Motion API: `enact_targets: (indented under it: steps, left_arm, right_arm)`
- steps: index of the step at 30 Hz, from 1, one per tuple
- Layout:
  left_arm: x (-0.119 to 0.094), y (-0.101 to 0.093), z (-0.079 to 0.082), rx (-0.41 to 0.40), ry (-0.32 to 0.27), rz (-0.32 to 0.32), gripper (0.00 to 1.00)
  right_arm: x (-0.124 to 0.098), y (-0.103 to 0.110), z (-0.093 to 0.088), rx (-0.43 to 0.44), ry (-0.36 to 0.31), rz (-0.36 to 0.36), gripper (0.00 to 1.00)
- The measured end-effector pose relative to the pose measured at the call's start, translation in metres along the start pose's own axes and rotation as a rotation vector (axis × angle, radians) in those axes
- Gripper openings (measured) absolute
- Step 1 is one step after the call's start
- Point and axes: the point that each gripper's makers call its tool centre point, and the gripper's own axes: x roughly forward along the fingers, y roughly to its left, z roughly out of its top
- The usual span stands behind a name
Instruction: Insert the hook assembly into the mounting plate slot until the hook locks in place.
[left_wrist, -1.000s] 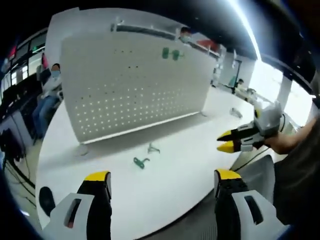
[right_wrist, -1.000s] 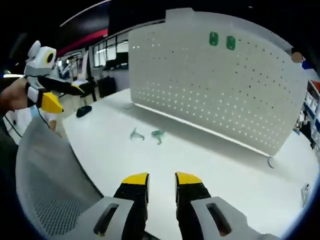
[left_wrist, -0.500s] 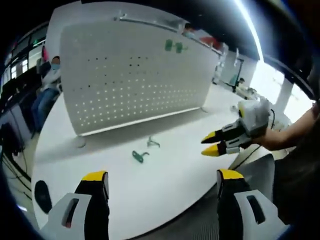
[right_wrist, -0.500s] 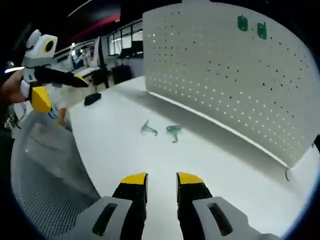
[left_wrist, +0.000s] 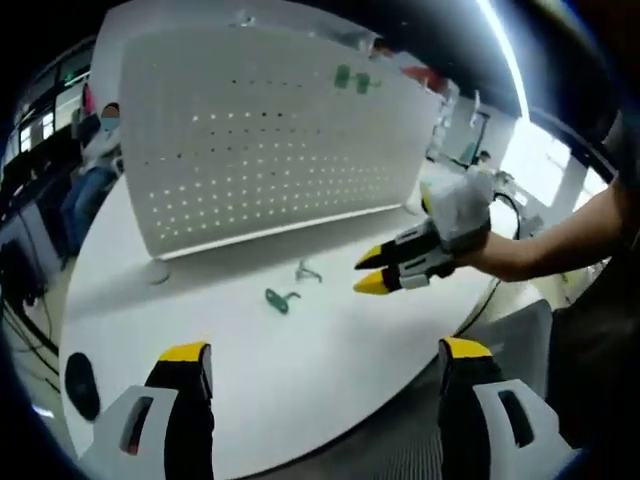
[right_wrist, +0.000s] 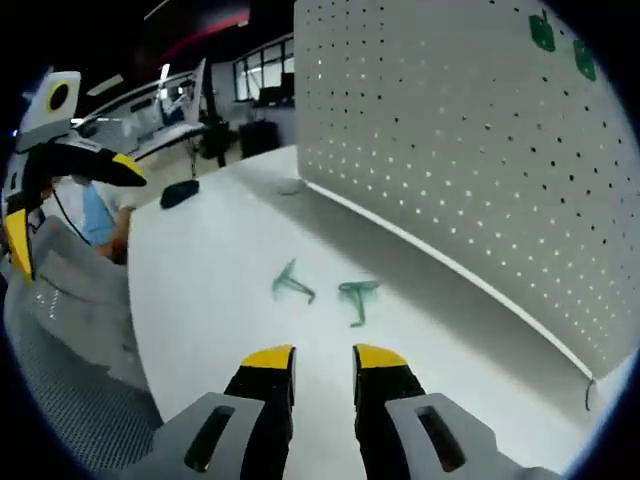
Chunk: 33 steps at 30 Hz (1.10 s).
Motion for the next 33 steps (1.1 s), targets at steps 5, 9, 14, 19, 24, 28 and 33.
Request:
enact_targets:
  steps: [5,9,14,19,24,28,33]
  left_arm:
    - [-0.003,0.002,0.003,-0.008,-0.008,0.007,0.96]
    - [0.000,0.005,0.003,-0.019,-0.007,0.010,0.96]
    - [0.001,0.005,0.002,-0.019,-0.002,0.012,0.96]
    - [-0.001,0.008,0.003,-0.048,-0.021,0.019,0.97]
    - [0.001,0.012,0.001,-0.058,-0.013,0.029,0.96]
    - [0.001,0.014,0.002,-0.062,-0.012,0.036,0.96]
    - [0.000,0.018,0.003,-0.069,-0.014,0.046,0.95]
  right_arm:
    - [0.020,-0.006,0.005,-0.021,0.023,0.017,0.21]
    - [0.033,-0.015,0.009,-0.004,0.034,0.013,0.21]
    - [0.048,-0.023,0.011,0.001,0.054,0.019,0.20]
    - [0.059,-0.029,0.009,0.019,0.094,0.029,0.19]
    - [0.067,-0.031,0.009,0.028,0.110,0.039,0.17]
    - [0.072,-0.034,0.002,0.033,0.147,0.035,0.16]
    - [0.070,-0.034,-0.004,0.029,0.171,0.031,0.13]
